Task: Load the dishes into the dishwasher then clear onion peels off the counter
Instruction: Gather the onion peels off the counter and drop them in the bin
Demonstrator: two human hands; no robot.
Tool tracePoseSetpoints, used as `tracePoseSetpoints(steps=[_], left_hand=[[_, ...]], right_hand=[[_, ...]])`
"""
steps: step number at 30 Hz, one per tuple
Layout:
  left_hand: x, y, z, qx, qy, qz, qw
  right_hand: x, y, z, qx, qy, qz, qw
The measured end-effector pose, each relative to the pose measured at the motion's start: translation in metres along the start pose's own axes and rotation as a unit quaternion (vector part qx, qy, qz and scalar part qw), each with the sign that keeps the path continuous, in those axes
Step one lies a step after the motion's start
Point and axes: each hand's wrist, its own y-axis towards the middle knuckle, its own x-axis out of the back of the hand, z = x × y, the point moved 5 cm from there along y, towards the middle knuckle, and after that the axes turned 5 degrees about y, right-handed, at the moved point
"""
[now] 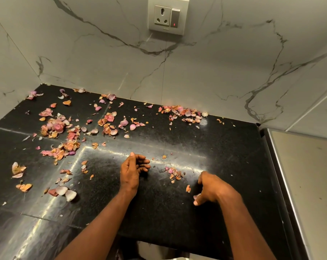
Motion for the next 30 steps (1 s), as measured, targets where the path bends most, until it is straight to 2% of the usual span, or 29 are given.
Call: tracePoseSetpoints(steps=[2,7,10,15,18,19,22,24,30], left_hand=[[0.000,0.000,0.000,0.001,0.004,0.002,1.000],[-0.001,-0.002,0.000,0.003,0.011,0.002,1.000],[0.000,-0.003,-0.001,0.006,0.011,0.001,1.000],[0.002,-0.003,-0.004,0.007,0.000,0.001,1.000],[0.003,-0.002,-0.005,0.007,-0.005,0.000,1.000],[0.003,-0.001,-0.006,0.007,-0.006,-0.001,1.000],[0.001,0.001,-0.007,0.009,-0.003,0.001,1.000],[0.001,0.001,-0.006,0.009,-0.001,-0.002,1.000],[0.003,0.001,-0.001,0.011,-0.008,-0.021,1.000]], right_hand=[[-0.013,0.002,0.004,0.004,0.025,0.005,1.000],[-0.025,0.026,0.030,0.095,0.158,-0.063,0.981],[-0.026,0.042,0.057,0.159,0.198,-0.134,0.958],[-0.027,0.051,0.079,0.231,0.255,-0.182,0.921],[-0.013,0.048,0.080,0.273,0.215,-0.259,0.901],[-0.011,0.050,0.083,0.285,0.193,-0.260,0.902],[-0.024,0.060,0.100,0.294,0.067,-0.145,0.943],[-0.040,0.064,0.106,0.310,-0.035,-0.123,0.942],[-0.056,0.048,0.080,0.371,-0.008,-0.257,0.892]])
